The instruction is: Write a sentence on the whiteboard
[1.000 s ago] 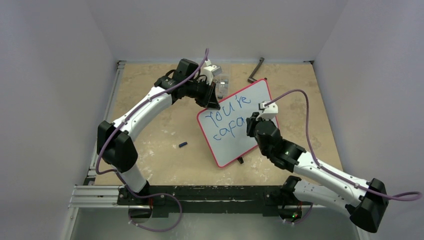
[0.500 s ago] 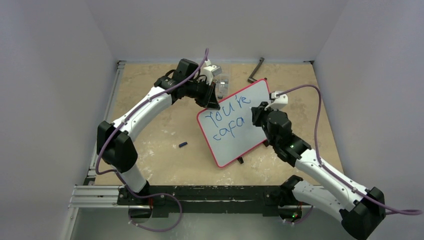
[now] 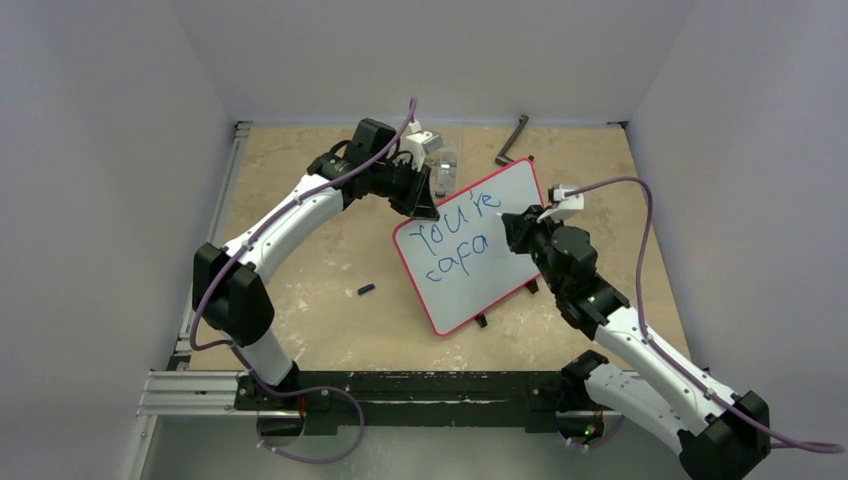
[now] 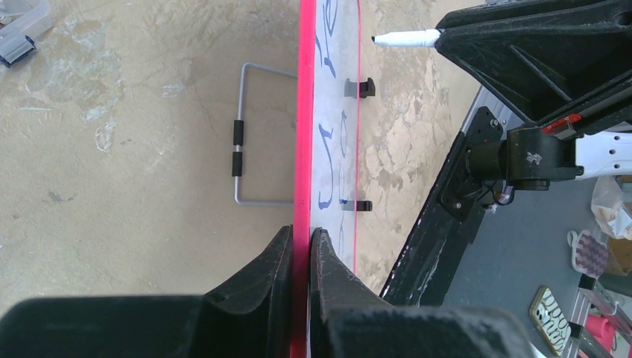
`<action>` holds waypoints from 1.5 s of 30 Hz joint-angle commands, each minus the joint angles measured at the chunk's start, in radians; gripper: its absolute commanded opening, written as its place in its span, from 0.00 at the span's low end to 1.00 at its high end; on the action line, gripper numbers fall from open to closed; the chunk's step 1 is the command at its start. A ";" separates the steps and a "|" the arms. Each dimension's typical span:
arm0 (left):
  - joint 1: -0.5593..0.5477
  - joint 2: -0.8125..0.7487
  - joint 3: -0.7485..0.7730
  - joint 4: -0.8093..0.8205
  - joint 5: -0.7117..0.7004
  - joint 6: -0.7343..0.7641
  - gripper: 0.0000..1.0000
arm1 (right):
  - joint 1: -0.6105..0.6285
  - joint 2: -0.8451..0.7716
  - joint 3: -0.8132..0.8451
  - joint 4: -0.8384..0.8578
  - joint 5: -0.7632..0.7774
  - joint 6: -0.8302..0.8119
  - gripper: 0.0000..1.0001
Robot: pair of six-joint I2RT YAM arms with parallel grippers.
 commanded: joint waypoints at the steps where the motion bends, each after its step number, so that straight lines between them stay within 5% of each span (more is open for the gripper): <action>1: 0.022 -0.060 -0.004 0.009 -0.114 0.020 0.00 | -0.006 -0.029 -0.022 0.073 -0.052 0.000 0.00; 45: 0.042 -0.042 -0.027 0.036 -0.105 0.004 0.00 | -0.006 0.105 -0.063 0.150 -0.065 0.041 0.00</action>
